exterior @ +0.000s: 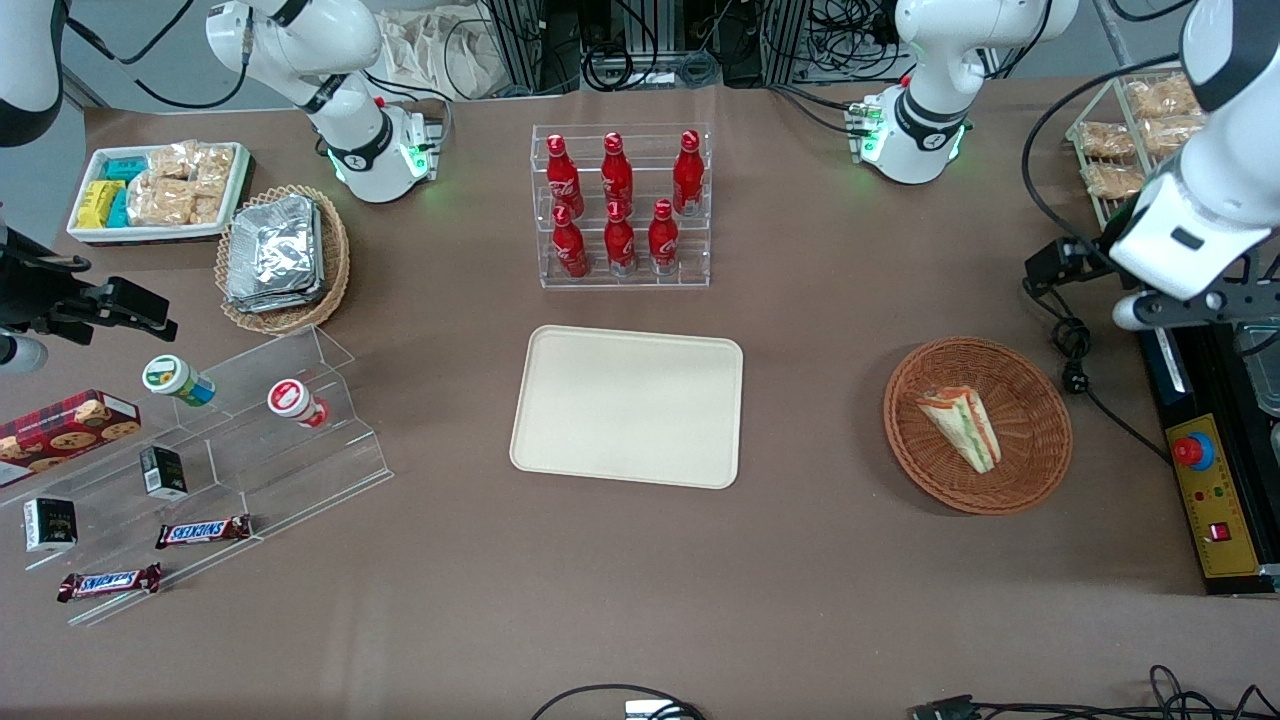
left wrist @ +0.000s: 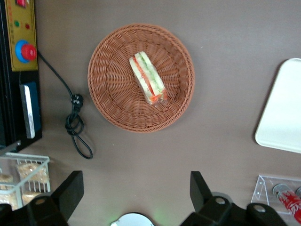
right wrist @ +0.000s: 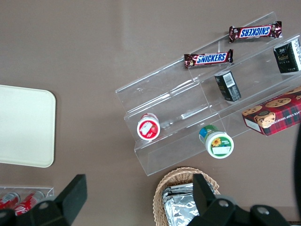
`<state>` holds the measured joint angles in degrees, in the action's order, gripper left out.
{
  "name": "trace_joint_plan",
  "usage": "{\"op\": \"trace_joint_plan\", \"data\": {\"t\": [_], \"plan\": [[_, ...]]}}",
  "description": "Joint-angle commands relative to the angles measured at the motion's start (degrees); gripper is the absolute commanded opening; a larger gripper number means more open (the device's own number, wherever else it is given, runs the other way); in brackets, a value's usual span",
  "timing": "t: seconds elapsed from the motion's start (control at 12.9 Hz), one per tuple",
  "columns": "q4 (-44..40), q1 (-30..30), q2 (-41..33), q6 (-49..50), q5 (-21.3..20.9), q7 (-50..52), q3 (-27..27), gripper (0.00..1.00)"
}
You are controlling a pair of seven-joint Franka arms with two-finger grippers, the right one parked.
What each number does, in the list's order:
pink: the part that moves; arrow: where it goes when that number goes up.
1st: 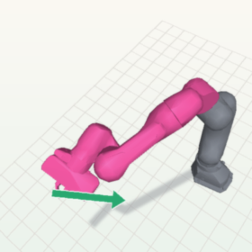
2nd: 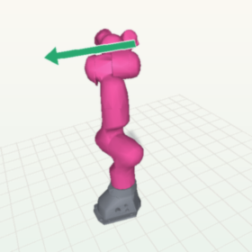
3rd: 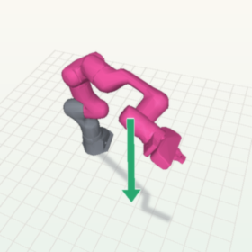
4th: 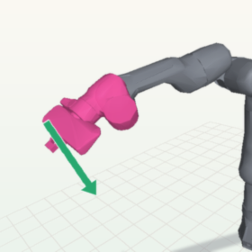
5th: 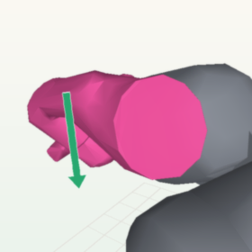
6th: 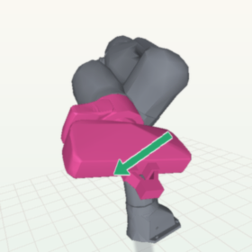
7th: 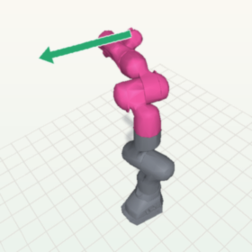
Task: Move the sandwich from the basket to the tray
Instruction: 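Move the left gripper toward the wicker basket holding the sandwich, then lower the open left gripper over the wrapped sandwich and close on it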
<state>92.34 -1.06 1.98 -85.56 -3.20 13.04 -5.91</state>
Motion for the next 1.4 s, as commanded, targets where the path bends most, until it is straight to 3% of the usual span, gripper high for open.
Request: {"op": "trace_joint_plan", "data": {"t": [0.0,0.7,1.32], "plan": [[-1.37,0.35,5.82,-0.04,0.21,6.54,-0.16,1.00],[3.28,4.22,20.60,-16.64,-0.58,12.10,-0.07,0.99],[3.47,5.98,29.21,-22.71,1.26,14.03,-0.07,0.99]]}}
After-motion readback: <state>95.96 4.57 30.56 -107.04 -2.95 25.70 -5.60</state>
